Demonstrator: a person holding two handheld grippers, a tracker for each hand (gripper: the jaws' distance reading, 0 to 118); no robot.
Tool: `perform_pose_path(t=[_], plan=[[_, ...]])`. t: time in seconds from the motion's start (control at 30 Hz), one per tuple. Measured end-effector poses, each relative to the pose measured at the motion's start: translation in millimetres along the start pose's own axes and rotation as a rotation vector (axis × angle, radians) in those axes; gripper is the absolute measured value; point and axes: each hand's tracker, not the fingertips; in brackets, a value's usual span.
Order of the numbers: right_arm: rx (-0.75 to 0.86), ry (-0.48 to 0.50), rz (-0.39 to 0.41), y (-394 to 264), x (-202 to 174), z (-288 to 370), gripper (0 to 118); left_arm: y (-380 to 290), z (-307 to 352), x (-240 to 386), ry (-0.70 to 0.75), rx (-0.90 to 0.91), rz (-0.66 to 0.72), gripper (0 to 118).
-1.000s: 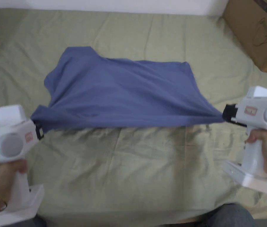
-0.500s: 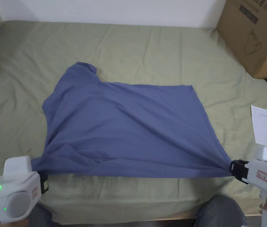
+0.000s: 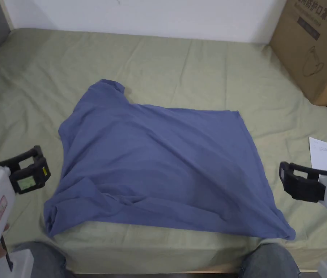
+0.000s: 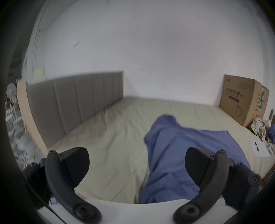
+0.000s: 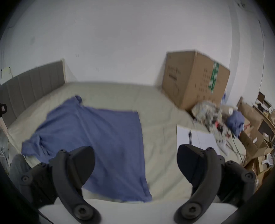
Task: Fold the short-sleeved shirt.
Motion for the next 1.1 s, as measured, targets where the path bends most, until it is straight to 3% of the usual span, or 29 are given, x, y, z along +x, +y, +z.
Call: perform_pose_path(t=[0.2, 0.27, 0.3, 0.37, 0.43, 0.47, 0.53, 1.0, 1.07, 1.1], plan=[[0.206, -0.008, -0.111, 7.4, -34.1, 26.7, 114, 0.9, 25.0, 36.3, -0.053, 0.119, -0.114, 115], [0.235, -0.009, -0.130, 3.9, -41.6, 32.4, 109, -0.6, 28.6, 37.6, -0.072, 0.118, -0.107, 96], [0.236, -0.008, -0.130, 2.4, -44.2, 34.2, 104, -0.9, 29.5, 37.9, -0.074, 0.114, -0.098, 80], [0.241, -0.001, -0.138, -0.8, -48.1, 36.0, 73, -1.5, 30.8, 37.3, -0.077, 0.109, -0.081, 44], [0.228, 0.022, -0.149, -2.7, -50.6, 35.3, 22, -2.3, 30.2, 35.6, -0.081, 0.109, -0.070, 17], [0.226, 0.021, -0.149, -4.5, -52.7, 34.5, 6, -2.3, 30.4, 35.3, -0.082, 0.106, -0.062, 8], [0.218, 0.026, -0.133, -7.7, -55.5, 33.7, 0, -2.8, 30.0, 34.8, -0.101, 0.097, -0.060, 0], [0.170, 0.039, -0.148, -10.4, -55.6, 21.3, 0, -5.7, 2.1, 37.9, -0.134, -0.059, -0.071, 1], [0.162, 0.039, -0.147, -10.9, -54.6, 19.4, 0, -3.4, -13.1, 33.5, -0.125, -0.154, -0.060, 31], [0.157, 0.040, -0.149, -11.4, -54.3, 18.7, 0, -2.9, -21.3, 29.8, -0.124, -0.209, -0.048, 38]])
